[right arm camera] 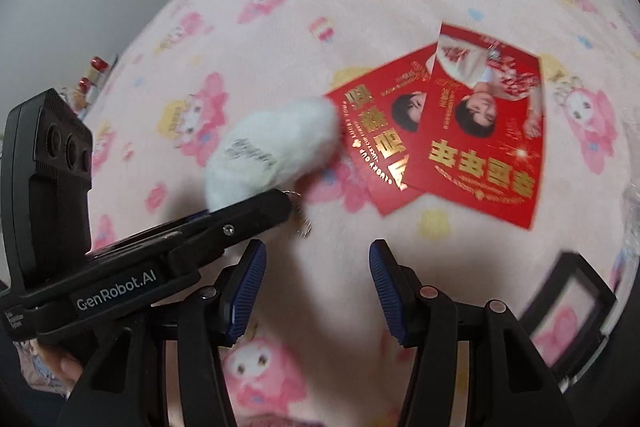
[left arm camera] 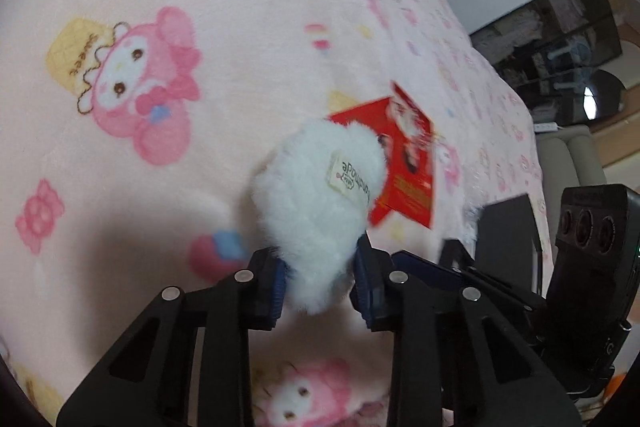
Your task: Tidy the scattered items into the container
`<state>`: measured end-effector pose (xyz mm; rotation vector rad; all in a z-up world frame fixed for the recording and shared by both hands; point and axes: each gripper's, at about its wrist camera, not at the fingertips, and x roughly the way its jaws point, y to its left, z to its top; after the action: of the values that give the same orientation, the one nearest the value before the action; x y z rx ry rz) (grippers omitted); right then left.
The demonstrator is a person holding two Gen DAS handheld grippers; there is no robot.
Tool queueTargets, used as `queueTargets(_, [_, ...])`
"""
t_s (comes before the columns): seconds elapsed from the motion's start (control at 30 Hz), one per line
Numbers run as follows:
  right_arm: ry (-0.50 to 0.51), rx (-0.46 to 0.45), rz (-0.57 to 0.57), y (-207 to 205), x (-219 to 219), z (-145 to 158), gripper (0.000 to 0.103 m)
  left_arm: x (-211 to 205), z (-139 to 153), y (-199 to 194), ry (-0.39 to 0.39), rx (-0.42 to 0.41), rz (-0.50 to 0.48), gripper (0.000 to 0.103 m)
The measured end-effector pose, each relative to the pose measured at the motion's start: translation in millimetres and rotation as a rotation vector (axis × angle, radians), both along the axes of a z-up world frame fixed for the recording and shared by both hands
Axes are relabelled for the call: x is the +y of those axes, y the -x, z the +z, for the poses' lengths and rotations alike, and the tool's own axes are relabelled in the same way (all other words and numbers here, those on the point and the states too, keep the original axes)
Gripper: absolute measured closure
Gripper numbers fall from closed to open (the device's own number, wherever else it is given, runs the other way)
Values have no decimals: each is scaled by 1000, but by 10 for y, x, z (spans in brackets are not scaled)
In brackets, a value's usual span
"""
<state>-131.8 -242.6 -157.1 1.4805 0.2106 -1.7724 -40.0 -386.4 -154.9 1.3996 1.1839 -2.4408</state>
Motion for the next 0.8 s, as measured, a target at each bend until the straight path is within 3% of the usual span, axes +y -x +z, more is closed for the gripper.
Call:
queueTargets(0.27, [73,32,-87,-296,763,543,53,651,755,-286,68,115,-118,75])
queueTargets(0.43, [77,71,-186,-538,1503,774,53,1358,1054,-389,71,151,-248,74])
queueTargets(0.67, [20,123,-320,-821,2542,886,53,2379,1025,-446,76,122,-420,74])
queueTargets(0.8, [-12,104,-403,-936,3109,814,53,2832,883,-455,75,74,-494,74])
